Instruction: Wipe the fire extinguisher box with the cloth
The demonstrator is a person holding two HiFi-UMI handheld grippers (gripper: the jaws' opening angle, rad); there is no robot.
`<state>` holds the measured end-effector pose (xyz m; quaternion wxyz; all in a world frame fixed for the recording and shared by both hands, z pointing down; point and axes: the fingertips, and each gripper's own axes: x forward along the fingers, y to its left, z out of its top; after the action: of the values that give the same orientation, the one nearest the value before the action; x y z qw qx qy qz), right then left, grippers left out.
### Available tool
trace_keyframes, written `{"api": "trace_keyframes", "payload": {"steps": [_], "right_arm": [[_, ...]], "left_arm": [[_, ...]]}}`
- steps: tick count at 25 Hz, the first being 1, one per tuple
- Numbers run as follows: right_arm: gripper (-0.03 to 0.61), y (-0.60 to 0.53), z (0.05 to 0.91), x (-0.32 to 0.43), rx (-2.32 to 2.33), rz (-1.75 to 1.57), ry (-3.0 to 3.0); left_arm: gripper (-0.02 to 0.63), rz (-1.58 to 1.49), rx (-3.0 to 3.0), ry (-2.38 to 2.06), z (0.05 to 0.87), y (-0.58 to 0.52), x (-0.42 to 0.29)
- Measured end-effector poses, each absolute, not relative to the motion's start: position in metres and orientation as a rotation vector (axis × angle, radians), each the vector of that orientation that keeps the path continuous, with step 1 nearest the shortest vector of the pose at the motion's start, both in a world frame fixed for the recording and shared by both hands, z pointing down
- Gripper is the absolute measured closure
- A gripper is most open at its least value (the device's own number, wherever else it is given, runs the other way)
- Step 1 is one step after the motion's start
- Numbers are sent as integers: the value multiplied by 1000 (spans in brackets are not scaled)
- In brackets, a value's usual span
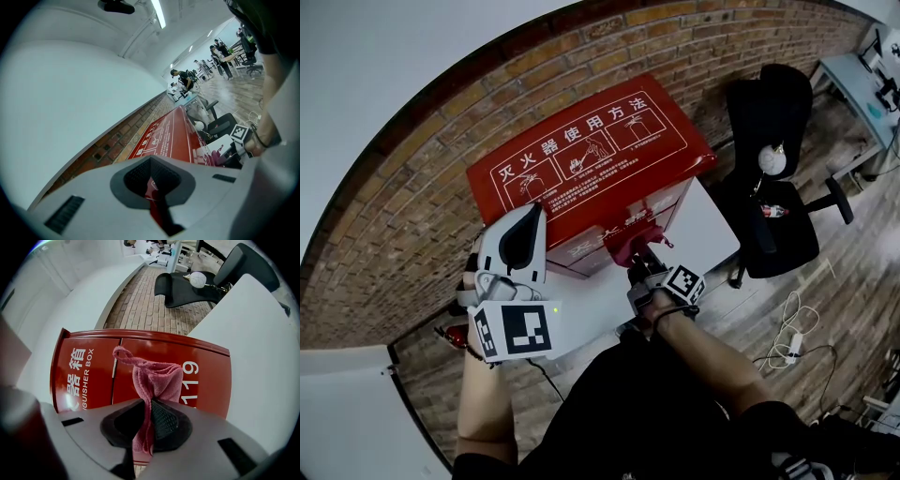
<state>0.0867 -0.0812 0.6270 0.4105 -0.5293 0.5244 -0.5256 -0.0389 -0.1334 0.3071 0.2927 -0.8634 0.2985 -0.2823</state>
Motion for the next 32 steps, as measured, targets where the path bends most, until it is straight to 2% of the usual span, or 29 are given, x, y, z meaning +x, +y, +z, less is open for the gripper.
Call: {"api": "trace_keyframes", "payload": {"steps": [32], "right_arm": [[528, -80, 743, 99, -1399, -1460, 1218]], "left_arm": [[601, -785, -2291, 785, 309, -135, -38]]}}
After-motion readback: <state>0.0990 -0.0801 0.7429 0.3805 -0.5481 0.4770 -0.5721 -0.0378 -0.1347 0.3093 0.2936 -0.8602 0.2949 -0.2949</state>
